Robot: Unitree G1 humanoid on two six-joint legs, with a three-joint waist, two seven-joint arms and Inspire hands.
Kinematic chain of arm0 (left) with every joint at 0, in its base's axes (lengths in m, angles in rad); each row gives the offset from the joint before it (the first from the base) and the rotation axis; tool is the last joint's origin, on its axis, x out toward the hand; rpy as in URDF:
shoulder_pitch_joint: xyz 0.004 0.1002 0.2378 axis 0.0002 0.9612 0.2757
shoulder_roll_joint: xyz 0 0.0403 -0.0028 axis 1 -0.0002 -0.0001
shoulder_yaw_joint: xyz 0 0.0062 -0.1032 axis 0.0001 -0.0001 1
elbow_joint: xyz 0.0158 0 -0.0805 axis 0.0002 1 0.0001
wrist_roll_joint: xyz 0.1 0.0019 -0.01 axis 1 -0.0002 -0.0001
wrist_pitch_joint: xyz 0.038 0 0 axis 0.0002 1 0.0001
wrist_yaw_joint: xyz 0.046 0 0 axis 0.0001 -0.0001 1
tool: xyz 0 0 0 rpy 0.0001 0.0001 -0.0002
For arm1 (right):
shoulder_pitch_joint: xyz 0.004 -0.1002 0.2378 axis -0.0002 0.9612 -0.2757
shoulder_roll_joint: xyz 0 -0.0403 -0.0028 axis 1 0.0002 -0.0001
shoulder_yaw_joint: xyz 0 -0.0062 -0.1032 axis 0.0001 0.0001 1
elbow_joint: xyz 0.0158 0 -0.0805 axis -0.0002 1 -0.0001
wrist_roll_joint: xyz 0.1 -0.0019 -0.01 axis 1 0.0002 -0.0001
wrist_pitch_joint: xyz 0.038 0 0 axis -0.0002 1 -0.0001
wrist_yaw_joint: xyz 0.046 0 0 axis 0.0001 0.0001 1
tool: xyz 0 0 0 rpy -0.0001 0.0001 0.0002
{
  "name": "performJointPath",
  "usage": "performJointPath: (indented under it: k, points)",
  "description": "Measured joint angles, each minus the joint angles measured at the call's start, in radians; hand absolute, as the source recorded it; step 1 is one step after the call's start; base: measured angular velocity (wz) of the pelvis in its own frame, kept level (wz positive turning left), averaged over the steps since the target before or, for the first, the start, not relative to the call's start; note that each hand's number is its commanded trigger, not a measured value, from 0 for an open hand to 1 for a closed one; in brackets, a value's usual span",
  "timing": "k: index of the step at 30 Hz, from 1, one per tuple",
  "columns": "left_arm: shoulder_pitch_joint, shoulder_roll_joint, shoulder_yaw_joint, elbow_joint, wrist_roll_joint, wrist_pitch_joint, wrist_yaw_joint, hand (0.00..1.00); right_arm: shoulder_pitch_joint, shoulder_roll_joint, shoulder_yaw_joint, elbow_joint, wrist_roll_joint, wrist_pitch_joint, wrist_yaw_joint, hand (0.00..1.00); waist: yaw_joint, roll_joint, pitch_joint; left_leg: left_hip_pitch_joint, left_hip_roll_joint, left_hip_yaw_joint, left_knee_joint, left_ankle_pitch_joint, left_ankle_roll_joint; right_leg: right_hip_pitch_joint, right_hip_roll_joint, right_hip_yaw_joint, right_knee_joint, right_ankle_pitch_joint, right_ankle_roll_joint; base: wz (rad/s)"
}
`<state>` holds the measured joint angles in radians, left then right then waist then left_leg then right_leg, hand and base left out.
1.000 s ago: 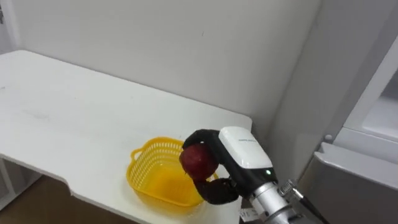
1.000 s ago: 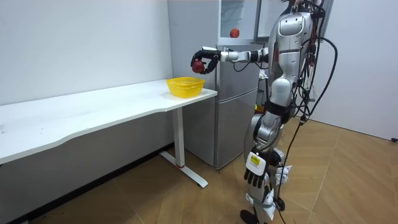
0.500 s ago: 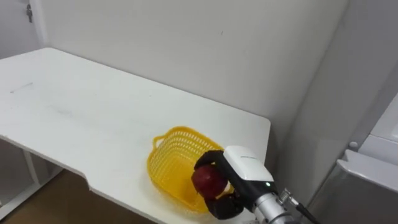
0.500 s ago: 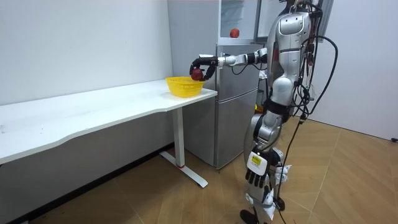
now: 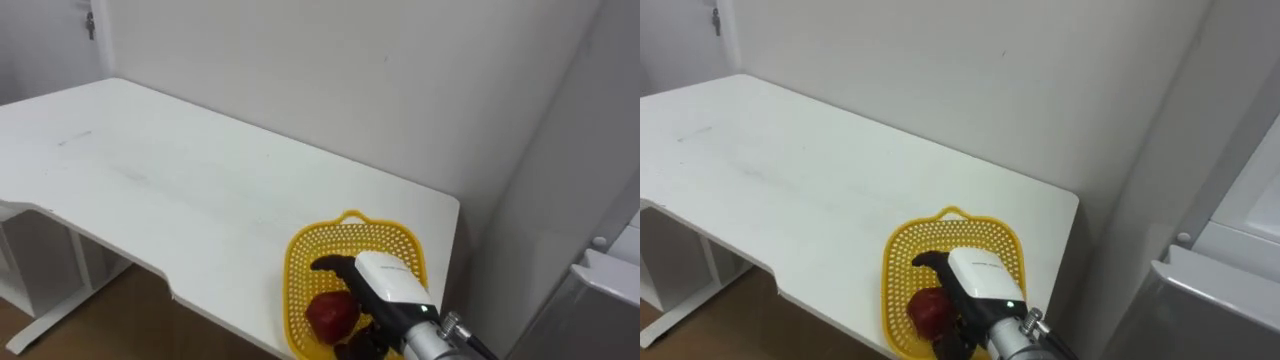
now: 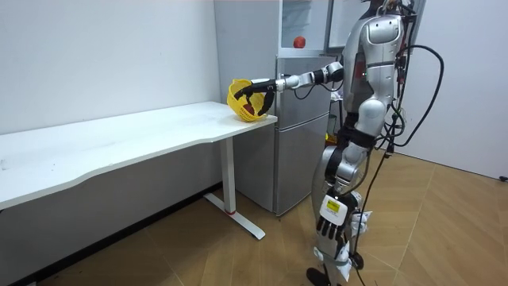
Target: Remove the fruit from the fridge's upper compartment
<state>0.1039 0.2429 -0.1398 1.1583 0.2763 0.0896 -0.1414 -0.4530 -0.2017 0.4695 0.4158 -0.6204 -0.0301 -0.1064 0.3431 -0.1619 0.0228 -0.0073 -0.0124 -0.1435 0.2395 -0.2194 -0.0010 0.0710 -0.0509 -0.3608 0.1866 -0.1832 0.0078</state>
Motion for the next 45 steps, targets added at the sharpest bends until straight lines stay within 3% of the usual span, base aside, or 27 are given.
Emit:
performJointPath:
  k: [26, 36, 41, 45]
  points:
    - [0.002, -0.001, 0.001, 0.001, 0.000, -0.001, -0.007, 0.00, 0.000, 0.002, -0.001, 0.001, 0.033, 0.000, 0.000, 0.00, -0.006, -0.006, 0.0036, 0.000, 0.000, 0.000, 0.000, 0.000, 0.000, -0.001, 0.000, 0.001, 0.001, 0.000, 0.000, 0.00]
    - [0.026, 0.002, -0.001, 0.001, 0.001, 0.001, -0.007, 0.00, -0.003, 0.000, -0.068, 0.001, 0.193, -0.004, -0.021, 0.00, -0.037, 0.001, 0.0083, -0.003, -0.001, -0.006, 0.000, 0.000, 0.000, 0.002, 0.000, 0.000, 0.001, 0.000, 0.000, 0.01]
    - [0.035, 0.002, 0.002, -0.018, 0.003, 0.002, -0.008, 0.00, -0.008, -0.017, -0.108, -0.005, 0.208, -0.004, -0.023, 0.00, -0.041, 0.009, 0.0058, -0.004, -0.001, -0.001, 0.000, 0.000, 0.000, -0.002, 0.000, 0.002, 0.000, 0.000, 0.000, -0.01]
    - [0.036, 0.002, 0.002, -0.022, 0.013, 0.004, -0.017, 0.00, -0.040, -0.044, -0.109, -0.022, 0.223, -0.004, -0.023, 0.00, -0.050, 0.023, -0.0009, -0.003, 0.000, 0.000, 0.000, 0.000, 0.000, -0.003, 0.000, 0.002, 0.000, 0.000, 0.000, 0.00]
